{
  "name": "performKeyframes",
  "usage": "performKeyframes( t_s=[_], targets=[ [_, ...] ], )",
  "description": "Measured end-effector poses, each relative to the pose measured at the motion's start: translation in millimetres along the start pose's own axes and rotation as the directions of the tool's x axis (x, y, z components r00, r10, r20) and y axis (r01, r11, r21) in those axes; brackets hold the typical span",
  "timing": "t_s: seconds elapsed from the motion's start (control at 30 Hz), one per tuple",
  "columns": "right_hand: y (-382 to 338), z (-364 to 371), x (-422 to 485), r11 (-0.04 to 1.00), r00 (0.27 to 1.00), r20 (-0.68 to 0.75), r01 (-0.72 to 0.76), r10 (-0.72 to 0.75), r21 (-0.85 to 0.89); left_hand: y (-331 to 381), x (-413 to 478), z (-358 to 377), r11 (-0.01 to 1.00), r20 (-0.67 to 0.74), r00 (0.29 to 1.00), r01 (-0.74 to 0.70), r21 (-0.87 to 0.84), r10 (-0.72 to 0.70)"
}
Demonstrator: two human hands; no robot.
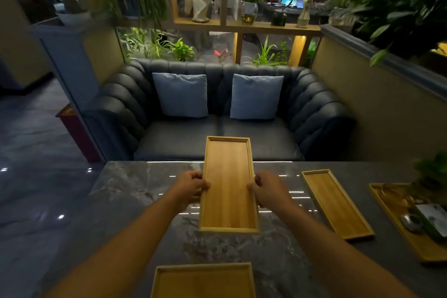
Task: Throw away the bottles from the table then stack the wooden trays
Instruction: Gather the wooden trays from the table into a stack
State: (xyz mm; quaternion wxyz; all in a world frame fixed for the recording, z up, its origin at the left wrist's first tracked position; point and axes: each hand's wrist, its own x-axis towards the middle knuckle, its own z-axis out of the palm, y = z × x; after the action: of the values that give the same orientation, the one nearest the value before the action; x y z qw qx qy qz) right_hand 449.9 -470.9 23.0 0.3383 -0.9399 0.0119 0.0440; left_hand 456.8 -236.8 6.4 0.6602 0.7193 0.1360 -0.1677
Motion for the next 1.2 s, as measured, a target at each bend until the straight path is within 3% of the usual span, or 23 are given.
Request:
performKeyframes(
  t_s=[0.27, 0.47, 0.53, 0.57, 0.67, 0.73, 0.8, 1.0, 1.2],
  targets=[
    [-36.8, 25.4, -17.7, 0.998, 0.998, -0.049, -0.024, 0.027, 0.061, -12.7, -17.0, -44.4, 0.991, 0.039, 0.999, 0.007, -0.133, -0.002],
    [-47.4, 27.6, -34.6, 0.943, 0.998, -0.003, -0.06, 0.064, 0.328, -15.8, -30.0, -54.9, 0.952, -0.008, 0.999, 0.03, -0.305, -0.034],
    [-45.5, 29.7, -41.5, 0.853, 0.996, -0.008, -0.076, 0.093, 0.517, -18.2, -32.3, -54.6, 0.929, -0.02, 0.999, 0.028, -0.369, -0.038],
    [-44.1, 31.7, -45.1, 0.761, 0.992, 0.002, -0.097, 0.125, 0.642, -19.2, -32.5, -53.8, 0.916, -0.028, 0.999, 0.022, -0.4, -0.036],
    [-38.5, 40.5, -58.4, 0.359, 0.973, 0.115, -0.182, 0.198, 0.916, -22.0, -33.5, -46.9, 0.853, -0.056, 0.998, 0.002, -0.521, -0.037],
    [-34.5, 45.7, -66.3, 0.105, 0.964, 0.194, -0.215, 0.179, 0.971, -23.3, -35.7, -38.1, 0.782, -0.064, 0.997, -0.009, -0.623, -0.04],
    [-34.0, 50.8, -70.3, -0.025, 0.959, 0.233, -0.232, 0.16, 0.972, -24.1, -39.6, -27.3, 0.709, -0.062, 0.998, -0.02, -0.705, -0.033],
    [-47.6, 51.9, -68.4, -0.064, 0.947, 0.294, -0.288, 0.132, 0.955, -29.2, -55.1, 5.5, 0.577, -0.056, 0.998, -0.039, -0.816, -0.012],
    [-45.6, 49.3, -64.8, -0.045, 0.922, 0.308, -0.306, 0.233, 0.951, -29.0, -65.4, 16.7, 0.578, -0.056, 0.998, -0.051, -0.815, 0.008]
  ],
)
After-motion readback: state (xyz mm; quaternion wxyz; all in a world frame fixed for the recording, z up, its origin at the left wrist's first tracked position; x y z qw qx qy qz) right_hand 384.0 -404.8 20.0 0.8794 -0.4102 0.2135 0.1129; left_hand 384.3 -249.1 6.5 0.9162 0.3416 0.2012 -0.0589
